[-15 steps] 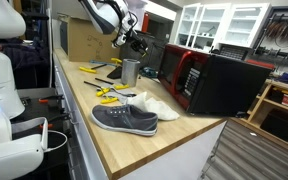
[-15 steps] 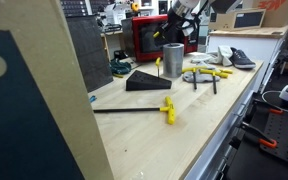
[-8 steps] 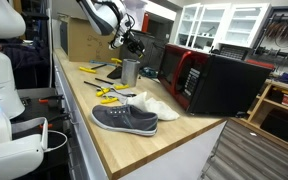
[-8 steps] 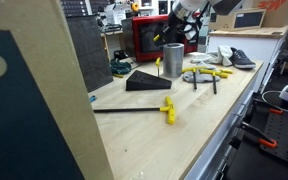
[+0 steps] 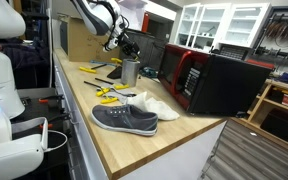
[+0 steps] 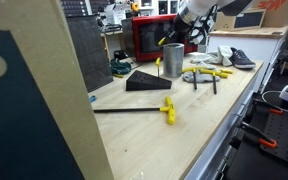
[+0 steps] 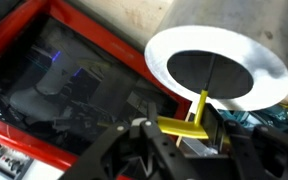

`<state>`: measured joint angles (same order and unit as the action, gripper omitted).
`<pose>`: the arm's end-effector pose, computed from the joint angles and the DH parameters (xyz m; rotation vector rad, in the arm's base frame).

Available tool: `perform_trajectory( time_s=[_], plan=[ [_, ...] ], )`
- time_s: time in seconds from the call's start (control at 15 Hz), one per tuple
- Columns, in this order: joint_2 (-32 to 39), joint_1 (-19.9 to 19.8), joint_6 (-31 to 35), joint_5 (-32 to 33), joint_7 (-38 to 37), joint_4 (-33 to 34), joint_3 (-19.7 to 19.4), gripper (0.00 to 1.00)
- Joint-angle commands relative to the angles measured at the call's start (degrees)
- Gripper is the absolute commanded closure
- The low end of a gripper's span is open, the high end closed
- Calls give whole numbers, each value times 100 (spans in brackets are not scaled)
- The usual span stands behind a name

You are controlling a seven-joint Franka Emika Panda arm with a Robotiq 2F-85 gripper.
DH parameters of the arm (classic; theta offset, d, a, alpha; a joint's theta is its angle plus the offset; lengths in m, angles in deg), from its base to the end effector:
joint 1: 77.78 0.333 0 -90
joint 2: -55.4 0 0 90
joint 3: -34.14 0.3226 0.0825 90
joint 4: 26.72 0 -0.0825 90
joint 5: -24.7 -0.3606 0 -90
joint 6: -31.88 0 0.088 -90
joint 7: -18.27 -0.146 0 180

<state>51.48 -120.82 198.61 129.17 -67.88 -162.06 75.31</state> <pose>0.5003 0.0347 0.3559 2.4948 0.2586 1.1207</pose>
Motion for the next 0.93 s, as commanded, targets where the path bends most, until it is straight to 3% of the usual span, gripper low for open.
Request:
perform_trajectory(
  time_s=[0.0, 0.13, 0.27, 0.6, 0.87],
  plan=[
    [-735, 37, 376, 470, -1352, -421, -143, 27],
    [-931, 85, 353, 588, -1617, -585, -216, 10],
    [-1142, 132, 338, 637, -1831, -759, -313, 0],
    [-1554, 319, 417, 314, -1793, -1155, -682, 0],
    [-1583, 253, 1134, -1472, -164, -1599, -1081, 0]
  ],
)
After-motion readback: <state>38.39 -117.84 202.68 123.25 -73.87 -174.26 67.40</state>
